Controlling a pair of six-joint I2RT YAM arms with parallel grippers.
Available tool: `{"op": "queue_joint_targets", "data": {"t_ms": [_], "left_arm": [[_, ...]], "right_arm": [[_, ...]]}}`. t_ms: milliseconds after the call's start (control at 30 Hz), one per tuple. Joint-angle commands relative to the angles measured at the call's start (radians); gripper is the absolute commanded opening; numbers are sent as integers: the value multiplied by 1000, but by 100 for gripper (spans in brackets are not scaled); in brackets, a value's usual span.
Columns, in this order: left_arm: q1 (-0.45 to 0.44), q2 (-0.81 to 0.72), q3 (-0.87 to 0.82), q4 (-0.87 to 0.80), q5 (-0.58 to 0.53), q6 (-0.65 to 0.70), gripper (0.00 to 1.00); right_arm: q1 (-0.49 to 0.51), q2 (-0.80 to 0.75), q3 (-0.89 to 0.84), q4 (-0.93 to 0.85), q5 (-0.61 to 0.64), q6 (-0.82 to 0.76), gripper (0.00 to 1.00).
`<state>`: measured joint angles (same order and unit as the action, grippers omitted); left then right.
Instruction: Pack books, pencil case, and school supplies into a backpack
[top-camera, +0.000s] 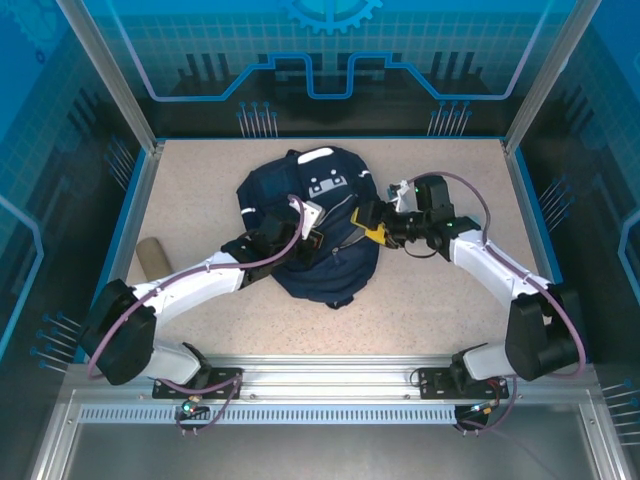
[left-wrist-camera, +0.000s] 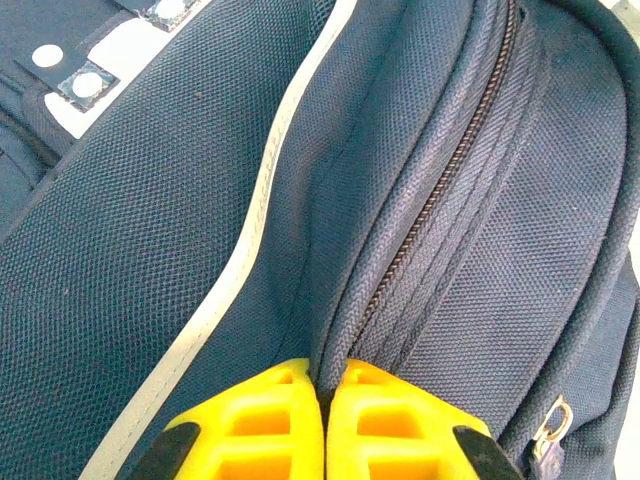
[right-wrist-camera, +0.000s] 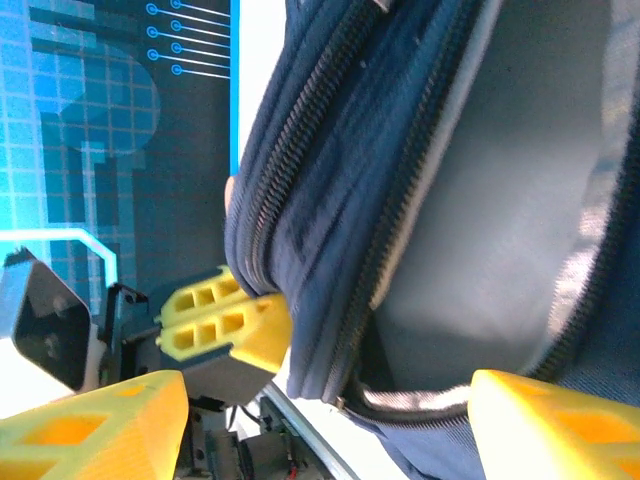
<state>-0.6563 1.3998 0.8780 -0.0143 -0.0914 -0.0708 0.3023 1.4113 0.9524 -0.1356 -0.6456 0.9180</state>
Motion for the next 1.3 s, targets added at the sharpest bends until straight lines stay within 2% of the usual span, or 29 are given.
{"op": "queue_joint_targets", "data": {"t_ms": [0,167,267,367,500,600,700,800,967,1100,1267], "left_arm": [[2,-50,7,74,77,22,0],[1,-31,34,22,108,57,0],[1,-29,38,6,106,68,0],[2,-40,32,1,100,52,5],[2,-66,30,-27,81,-45,25],[1,-99,28,-72,30,-203,40],[-3,-149,4,-112,7,-347,45],[-25,-223,-35,-134,-21,-447,47],[-84,-275,-87,-104,-4,-581,47],[-124,-248,-130,-49,-15,-706,45],[-150,-174,-152,46,-14,-754,42]], "right_arm": [[11,48,62,40,-49,81,75],[30,121,112,34,-69,138,77],[53,165,165,-37,-55,144,77],[66,203,202,-76,-40,163,72],[70,225,206,-39,-31,204,47],[73,216,184,69,-38,272,39],[76,208,171,144,-42,320,35],[77,201,153,224,-47,371,33],[83,202,134,303,-55,432,31],[93,202,132,318,-51,443,31],[102,204,131,311,-52,442,31]]}}
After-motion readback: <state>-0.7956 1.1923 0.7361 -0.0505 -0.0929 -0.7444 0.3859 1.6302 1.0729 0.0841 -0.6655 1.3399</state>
